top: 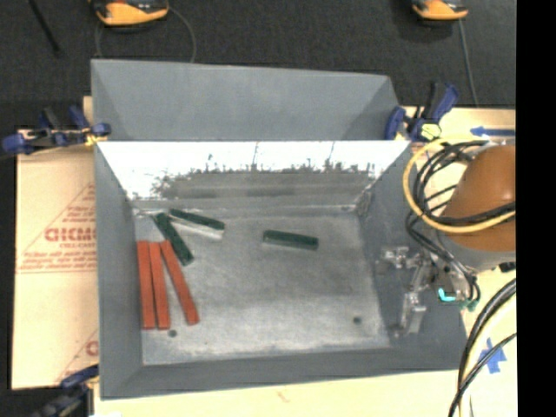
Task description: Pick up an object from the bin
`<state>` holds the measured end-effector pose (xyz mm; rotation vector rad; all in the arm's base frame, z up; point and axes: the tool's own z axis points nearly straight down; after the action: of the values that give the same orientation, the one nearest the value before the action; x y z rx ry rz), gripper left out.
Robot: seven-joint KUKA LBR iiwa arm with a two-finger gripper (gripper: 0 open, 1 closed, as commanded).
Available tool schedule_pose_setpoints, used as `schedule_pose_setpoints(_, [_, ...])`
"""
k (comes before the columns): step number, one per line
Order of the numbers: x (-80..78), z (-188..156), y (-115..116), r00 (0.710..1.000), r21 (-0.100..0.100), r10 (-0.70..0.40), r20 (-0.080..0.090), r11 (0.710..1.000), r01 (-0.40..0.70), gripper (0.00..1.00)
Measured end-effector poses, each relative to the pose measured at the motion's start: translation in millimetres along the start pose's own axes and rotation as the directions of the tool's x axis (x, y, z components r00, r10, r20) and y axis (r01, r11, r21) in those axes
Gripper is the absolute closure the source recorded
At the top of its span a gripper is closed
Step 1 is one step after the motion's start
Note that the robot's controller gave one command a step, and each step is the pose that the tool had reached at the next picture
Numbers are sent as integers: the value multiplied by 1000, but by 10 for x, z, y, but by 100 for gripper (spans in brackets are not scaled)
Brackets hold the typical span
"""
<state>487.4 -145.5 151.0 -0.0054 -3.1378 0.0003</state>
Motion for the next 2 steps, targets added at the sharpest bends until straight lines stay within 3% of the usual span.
schedule_pose_setpoints(1, [-584,828,981,987,-1,-163,8,987,163,0])
schedule_pose_setpoints(2, [-1236,492,1274,992,0,-122,17,993,122,0])
